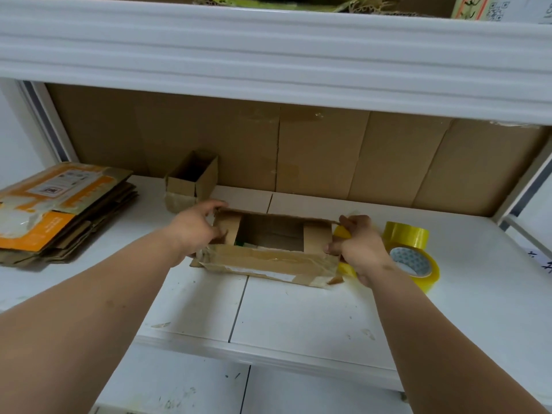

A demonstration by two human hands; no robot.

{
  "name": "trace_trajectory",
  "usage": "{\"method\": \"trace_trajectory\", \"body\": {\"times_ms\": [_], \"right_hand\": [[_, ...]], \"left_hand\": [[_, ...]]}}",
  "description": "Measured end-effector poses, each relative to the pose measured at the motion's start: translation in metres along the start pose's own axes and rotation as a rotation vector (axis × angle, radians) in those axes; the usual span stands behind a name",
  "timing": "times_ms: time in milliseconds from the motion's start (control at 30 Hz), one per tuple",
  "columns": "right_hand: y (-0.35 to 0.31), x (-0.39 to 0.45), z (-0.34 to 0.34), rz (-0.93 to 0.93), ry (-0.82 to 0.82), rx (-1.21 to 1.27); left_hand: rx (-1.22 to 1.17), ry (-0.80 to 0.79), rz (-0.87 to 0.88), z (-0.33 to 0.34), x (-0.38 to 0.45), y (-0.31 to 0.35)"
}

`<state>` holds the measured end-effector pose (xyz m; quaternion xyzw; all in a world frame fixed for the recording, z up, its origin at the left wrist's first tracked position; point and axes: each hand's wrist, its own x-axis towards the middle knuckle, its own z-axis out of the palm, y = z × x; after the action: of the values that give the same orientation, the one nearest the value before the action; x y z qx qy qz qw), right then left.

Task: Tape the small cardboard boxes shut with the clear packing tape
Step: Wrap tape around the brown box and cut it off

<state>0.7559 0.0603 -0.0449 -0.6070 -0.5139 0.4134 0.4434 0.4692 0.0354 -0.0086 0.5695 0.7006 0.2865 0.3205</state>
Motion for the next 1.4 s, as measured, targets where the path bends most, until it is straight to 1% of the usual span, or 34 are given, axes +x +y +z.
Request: {"method": "trace_trajectory", "body": {"times_ms": [100,167,233,300,333,400,500,567,600,667,767,867,933,1033,1133,1267,1333,1400], "right_hand": [[0.007,0.000,-0.003,-0.005,-0.012,0.095],[0.009,-0.002,-0.005,0.004,-0.031,0.167],[0.008,-0.004,-0.006,0.015,-0.072,0.242],[0.007,-0.006,-0.009,0.024,-0.134,0.299],[0.007,-0.006,-0.012,0.030,-0.174,0.326],[0.009,-0.006,-0.017,0.051,-0.260,0.356],[0.012,-0.005,-0.023,0.064,-0.381,0.360],[0.011,-0.005,-0.022,0.058,-0.410,0.305],[0.010,-0.005,-0.020,0.054,-0.384,0.275],[0.007,-0.003,-0.014,0.048,-0.272,0.261],[0.004,0.001,-0.006,0.054,-0.143,0.210],[0.003,0.004,0.002,0.017,0.018,0.032],[0.002,0.005,0.009,-0.024,0.082,-0.079],[0.003,0.003,0.018,-0.048,0.117,-0.135],[0.005,-0.001,0.023,-0.076,0.134,-0.125],[0.008,-0.003,0.027,-0.079,0.139,-0.117],[0.008,-0.004,0.024,-0.072,0.103,-0.084],[0.007,-0.004,0.020,-0.053,0.074,-0.060]], "left_hand": [[-0.053,-0.165,-0.010,-0.004,-0.006,-0.003],[-0.046,-0.278,-0.003,-0.009,-0.008,-0.006],[0.046,-0.399,0.020,-0.014,-0.008,-0.008],[0.200,-0.461,0.045,-0.016,-0.005,-0.010],[0.259,-0.454,0.061,-0.015,-0.004,-0.011],[0.287,-0.382,0.099,-0.015,-0.002,-0.013],[0.147,-0.231,0.115,-0.014,0.002,-0.017],[0.062,-0.141,0.121,-0.014,0.003,-0.020],[0.049,-0.106,0.127,-0.012,0.004,-0.022],[0.051,-0.052,0.139,-0.009,0.005,-0.024],[0.040,-0.004,0.137,-0.006,0.007,-0.026],[0.003,0.012,0.148,-0.003,0.011,-0.029],[-0.062,0.001,0.163,0.000,0.014,-0.033],[-0.203,-0.028,0.145,0.007,0.018,-0.041],[-0.329,-0.034,0.130,0.020,0.022,-0.049],[-0.348,0.061,0.133,0.031,0.025,-0.047],[-0.352,0.110,0.145,0.033,0.027,-0.045],[-0.376,0.122,0.139,0.033,0.027,-0.044]]}}
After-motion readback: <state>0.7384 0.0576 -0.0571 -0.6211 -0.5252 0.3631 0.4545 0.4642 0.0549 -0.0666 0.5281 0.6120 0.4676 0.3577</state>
